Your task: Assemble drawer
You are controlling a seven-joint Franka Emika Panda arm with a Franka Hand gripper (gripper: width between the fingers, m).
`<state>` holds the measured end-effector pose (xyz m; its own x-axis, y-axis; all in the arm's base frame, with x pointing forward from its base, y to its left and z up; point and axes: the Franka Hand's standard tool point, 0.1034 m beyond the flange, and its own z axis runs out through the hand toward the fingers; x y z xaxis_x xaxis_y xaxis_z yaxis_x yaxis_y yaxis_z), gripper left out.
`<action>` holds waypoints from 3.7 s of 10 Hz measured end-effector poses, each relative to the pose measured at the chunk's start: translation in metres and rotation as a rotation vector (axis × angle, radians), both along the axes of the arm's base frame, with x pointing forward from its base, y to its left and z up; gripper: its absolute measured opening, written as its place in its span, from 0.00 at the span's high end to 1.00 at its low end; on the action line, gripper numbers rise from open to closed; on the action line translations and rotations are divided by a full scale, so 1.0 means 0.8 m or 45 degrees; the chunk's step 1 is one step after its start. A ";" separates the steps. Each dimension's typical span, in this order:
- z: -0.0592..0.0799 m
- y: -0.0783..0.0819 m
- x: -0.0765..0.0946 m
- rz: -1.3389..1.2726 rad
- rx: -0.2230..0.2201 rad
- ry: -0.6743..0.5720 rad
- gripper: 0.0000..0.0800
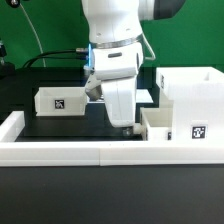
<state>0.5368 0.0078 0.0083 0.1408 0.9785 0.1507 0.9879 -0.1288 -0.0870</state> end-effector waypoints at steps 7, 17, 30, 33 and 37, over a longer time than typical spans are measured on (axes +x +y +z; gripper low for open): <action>0.005 0.028 0.010 -0.096 0.005 0.021 0.19; 0.051 -0.106 -0.068 -0.267 -0.077 0.010 0.19; 0.059 -0.142 -0.128 -1.468 -0.138 0.093 0.19; 0.048 -0.138 -0.155 -1.768 -0.144 0.167 0.19; 0.048 -0.137 -0.152 -1.817 -0.138 0.174 0.19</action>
Offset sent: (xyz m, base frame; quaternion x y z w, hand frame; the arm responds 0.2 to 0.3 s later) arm 0.0159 0.0266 0.0064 -0.0083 -0.0032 0.0324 0.9994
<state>0.4148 -0.1022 0.0470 1.0000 -0.0030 -0.0083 -0.0038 -0.9955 -0.0947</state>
